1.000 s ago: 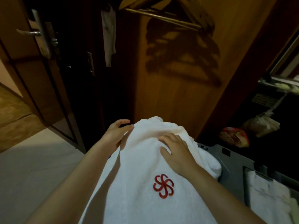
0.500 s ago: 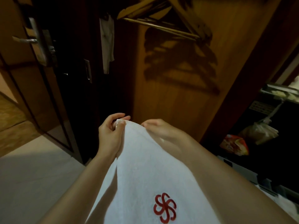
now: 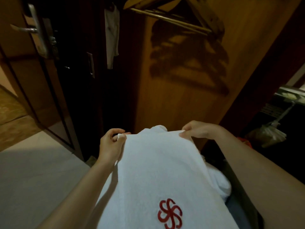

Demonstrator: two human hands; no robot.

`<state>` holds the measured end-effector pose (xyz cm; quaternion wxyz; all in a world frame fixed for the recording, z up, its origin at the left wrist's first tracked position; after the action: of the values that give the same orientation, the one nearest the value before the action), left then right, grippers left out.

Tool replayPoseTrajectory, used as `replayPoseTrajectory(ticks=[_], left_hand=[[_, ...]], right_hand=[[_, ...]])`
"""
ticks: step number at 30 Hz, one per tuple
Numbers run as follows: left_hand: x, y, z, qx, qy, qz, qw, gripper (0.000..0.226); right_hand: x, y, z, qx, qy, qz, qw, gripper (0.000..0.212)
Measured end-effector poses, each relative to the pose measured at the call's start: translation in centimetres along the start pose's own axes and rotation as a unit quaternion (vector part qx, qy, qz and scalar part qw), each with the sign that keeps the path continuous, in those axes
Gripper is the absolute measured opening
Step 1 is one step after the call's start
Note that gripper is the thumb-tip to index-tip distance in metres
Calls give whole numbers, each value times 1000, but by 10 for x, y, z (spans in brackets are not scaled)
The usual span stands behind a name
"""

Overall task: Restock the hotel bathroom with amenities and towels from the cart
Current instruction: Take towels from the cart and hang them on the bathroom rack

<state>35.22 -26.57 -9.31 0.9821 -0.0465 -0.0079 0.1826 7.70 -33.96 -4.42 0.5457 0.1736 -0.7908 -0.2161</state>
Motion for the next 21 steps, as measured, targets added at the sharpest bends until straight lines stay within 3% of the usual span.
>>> replayPoseTrajectory(ticks=[7, 11, 13, 17, 21], left_hand=[[-2, -2, -15, 11, -145, -12, 989, 16], [4, 1, -16, 59, -186, -31, 980, 36], [7, 5, -17, 101, -195, -73, 973, 37], [8, 18, -26, 206, -117, -176, 956, 37], [8, 25, -14, 218, -76, -186, 955, 34]], right_hand=[[-14, -20, 15, -23, -43, 131, 990, 16], [-20, -5, 33, -40, -186, 214, 958, 14], [-25, 7, 43, -63, -259, 202, 942, 19], [-49, 24, 60, -112, -287, 79, 948, 30], [-52, 36, 63, -137, -336, 57, 930, 41]])
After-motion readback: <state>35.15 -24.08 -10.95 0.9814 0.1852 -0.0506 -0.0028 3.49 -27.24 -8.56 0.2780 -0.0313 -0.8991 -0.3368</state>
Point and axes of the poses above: each hand's wrist, its own y-axis away from the middle knuckle, its own x-axis out of the back of the hand, z = x × y, the point moved 6 cm from there along -y, towards the middle knuckle, and after that the axes turned 10 degrees about -x, right-handed, at the moved point
